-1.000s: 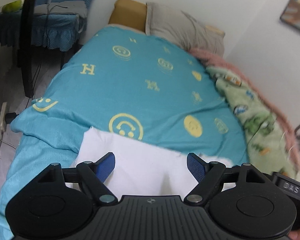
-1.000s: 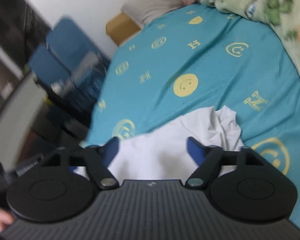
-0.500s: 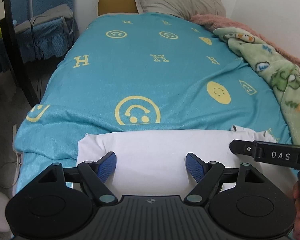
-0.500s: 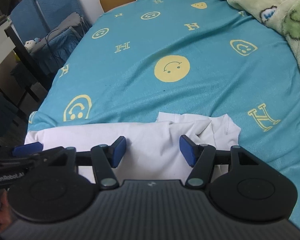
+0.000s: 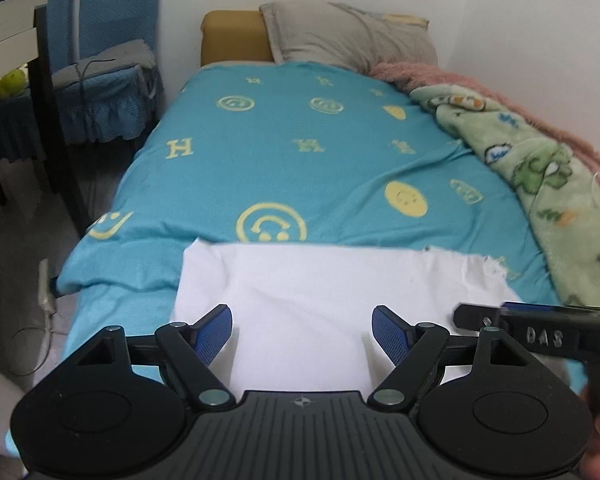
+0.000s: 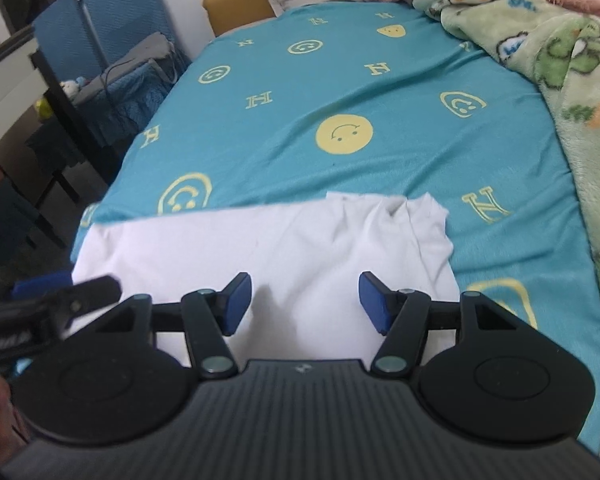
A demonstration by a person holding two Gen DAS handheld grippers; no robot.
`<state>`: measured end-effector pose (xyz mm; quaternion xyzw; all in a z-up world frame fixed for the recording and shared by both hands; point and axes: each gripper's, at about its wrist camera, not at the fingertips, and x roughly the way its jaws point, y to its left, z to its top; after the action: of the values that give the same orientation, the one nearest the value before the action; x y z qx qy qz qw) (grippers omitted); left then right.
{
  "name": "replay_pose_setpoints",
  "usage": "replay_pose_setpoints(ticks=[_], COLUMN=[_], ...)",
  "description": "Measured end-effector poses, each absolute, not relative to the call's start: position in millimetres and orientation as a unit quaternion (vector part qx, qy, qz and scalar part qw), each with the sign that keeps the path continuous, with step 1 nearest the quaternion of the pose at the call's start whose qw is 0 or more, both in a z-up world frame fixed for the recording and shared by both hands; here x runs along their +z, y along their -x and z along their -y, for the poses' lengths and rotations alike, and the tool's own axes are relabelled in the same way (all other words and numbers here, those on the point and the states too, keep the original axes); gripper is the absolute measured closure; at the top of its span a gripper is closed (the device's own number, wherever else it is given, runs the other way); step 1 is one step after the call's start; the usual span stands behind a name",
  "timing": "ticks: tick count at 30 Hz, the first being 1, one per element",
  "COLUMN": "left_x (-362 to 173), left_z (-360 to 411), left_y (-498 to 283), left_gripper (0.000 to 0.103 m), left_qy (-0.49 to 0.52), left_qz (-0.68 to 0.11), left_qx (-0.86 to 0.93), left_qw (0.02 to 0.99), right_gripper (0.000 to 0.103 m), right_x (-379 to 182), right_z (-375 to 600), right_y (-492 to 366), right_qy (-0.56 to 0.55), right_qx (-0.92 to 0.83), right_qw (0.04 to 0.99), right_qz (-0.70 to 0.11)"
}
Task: Fold clothes
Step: 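Open both grippers and release the folded shirt, pulling back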
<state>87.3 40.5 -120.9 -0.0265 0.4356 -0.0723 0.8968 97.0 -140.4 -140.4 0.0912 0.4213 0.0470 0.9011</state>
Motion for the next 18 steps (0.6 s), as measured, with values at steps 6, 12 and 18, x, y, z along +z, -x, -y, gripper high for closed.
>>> replay_pose_setpoints(ticks=[6, 12, 18], left_x=[-123, -126, -123], left_z=[-39, -44, -46], left_y=[-77, -76, -76], left_gripper=[0.023, 0.023, 0.023], left_qy=[0.017, 0.022, 0.031], left_qz=[-0.447, -0.455, -0.455], left_qx=[-0.065, -0.055, -0.049], left_qw=[0.892, 0.889, 0.889], right_gripper=[0.041, 0.039, 0.019], right_x=[-150, -138, -133], right_z=[144, 177, 205], right_y=[-93, -74, -47], right_qy=[-0.121, -0.243, -0.346], right_qx=[0.046, 0.037, 0.03], right_qw=[0.883, 0.867, 0.838], right_qz=[-0.451, -0.433, -0.421])
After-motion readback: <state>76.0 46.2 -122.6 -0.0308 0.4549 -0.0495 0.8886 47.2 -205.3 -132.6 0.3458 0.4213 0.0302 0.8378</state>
